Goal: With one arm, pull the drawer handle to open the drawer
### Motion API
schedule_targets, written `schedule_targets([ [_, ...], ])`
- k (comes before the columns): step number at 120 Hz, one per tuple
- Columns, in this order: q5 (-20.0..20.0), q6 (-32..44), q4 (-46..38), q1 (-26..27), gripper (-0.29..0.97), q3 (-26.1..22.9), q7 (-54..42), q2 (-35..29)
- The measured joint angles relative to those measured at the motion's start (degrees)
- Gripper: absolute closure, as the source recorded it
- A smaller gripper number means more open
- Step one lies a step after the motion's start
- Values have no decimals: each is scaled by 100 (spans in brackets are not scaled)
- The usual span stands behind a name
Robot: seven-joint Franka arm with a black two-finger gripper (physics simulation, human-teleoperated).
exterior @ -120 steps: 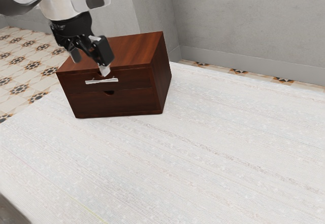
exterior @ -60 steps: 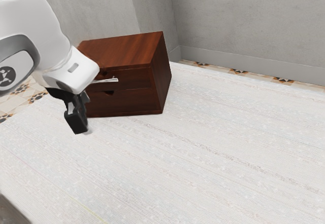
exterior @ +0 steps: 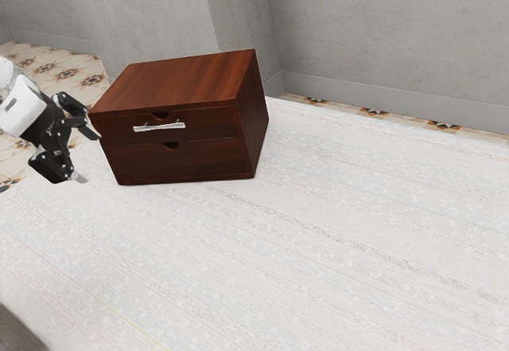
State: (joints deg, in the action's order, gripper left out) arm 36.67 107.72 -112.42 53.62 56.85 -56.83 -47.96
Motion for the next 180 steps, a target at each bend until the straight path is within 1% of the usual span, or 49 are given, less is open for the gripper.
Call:
schedule_targets([
  [9, 369, -13, 244, 698, 0, 579, -183, -118],
  [15, 548, -27, 500, 1102, 0, 897, -295, -2],
  [20, 778, -93, 719, 1367, 0, 1042, -380, 142],
  [26, 1099, -196, 918, 1565, 0, 1118, -474, 238],
  [35, 1483, -316, 1134, 1711, 0, 1187, -600, 343],
  [39, 1626, -358, 1269, 1875, 0, 1323, -652, 369],
  [43, 1765, -409, 1472, 2196, 0, 1587, -701, 383],
  [50, 1938, -483, 1737, 2595, 0, 1951, -780, 394],
  [65, 2192, -564, 1990, 2934, 0, 2260, -913, 404],
  [71, 2257, -580, 2083, 3088, 0, 2489, -946, 506],
  [77, 2299, -591, 2129, 3150, 0, 2603, -974, 583],
  [107, 2415, -515, 2283, 3370, 0, 2692, -1071, 639],
  [116, 2451, -496, 2462, 3682, 0, 2987, -1093, 632],
  [125, 2473, -464, 2545, 3824, 0, 3155, -1112, 608],
  [135, 2485, -412, 2568, 3967, 4, 3282, -1133, 590],
  [159, 2469, -344, 2566, 4062, 11, 3346, -1165, 584],
  [169, 2461, -232, 2590, 4119, 12, 3544, -1176, 583],
  [180, 2458, -119, 2757, 4382, 13, 3740, -1190, 581],
])
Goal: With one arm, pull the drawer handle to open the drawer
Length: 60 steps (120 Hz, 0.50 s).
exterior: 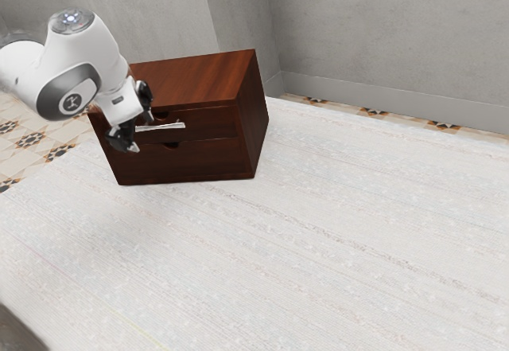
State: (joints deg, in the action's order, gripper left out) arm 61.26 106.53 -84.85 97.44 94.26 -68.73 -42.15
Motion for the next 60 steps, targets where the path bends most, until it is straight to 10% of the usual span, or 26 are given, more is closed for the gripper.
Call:
schedule_targets([
  [60, -98, 445, 152, 665, 17, 516, -47, -102],
])
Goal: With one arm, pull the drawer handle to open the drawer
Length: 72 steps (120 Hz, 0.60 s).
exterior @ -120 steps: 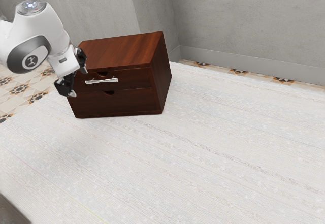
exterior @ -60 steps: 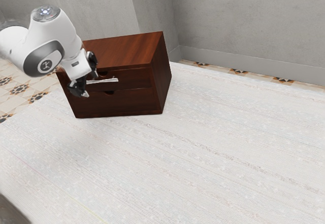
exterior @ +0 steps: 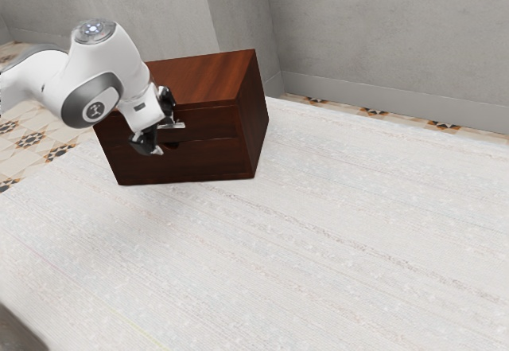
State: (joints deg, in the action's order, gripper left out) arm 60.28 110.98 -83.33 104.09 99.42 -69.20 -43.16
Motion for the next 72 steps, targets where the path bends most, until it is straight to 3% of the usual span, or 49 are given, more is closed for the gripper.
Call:
schedule_targets([
  [9, -7, 25, 3, 28, 16, 45, -1, -27],
  [15, -22, 41, 1, 45, -6, 96, -31, -70],
  [24, -25, 38, -4, 51, -18, 121, -29, -88],
  [33, -66, 23, -33, 43, -20, 136, -20, -59],
  [39, -118, 4, -103, -9, -17, 125, 4, -1],
  [46, -189, 2, -230, -129, 0, 79, 5, 104],
  [55, -269, 7, -481, -468, 13, -167, 10, 275],
  [72, -392, 10, -811, -740, 14, -406, 36, 506],
])
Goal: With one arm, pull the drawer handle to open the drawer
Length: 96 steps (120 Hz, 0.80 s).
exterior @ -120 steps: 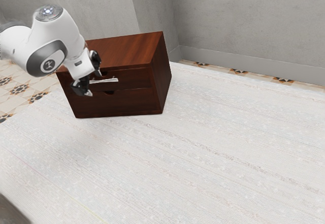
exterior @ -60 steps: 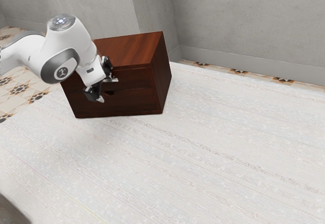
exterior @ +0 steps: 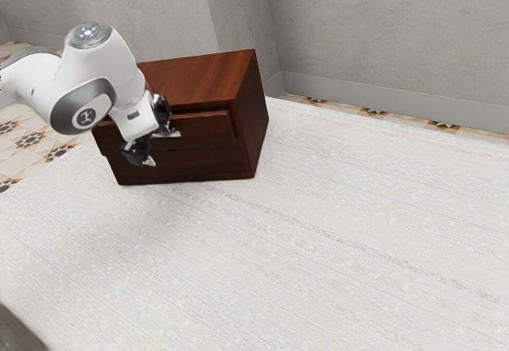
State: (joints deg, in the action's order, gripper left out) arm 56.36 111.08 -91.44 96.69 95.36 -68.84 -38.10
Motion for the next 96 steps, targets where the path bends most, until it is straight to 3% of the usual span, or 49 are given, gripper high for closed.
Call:
schedule_targets([
  [8, -39, 10, -67, -29, 20, -15, 17, 31],
  [13, -50, 26, -114, -50, 17, -18, 30, 42],
  [23, -67, 44, -348, -356, 30, -256, 61, 145],
  [61, -269, 90, -1430, -1940, 22, -1609, 199, 397],
  [96, -506, 256, -2470, -3708, 16, -3041, 351, 428],
])
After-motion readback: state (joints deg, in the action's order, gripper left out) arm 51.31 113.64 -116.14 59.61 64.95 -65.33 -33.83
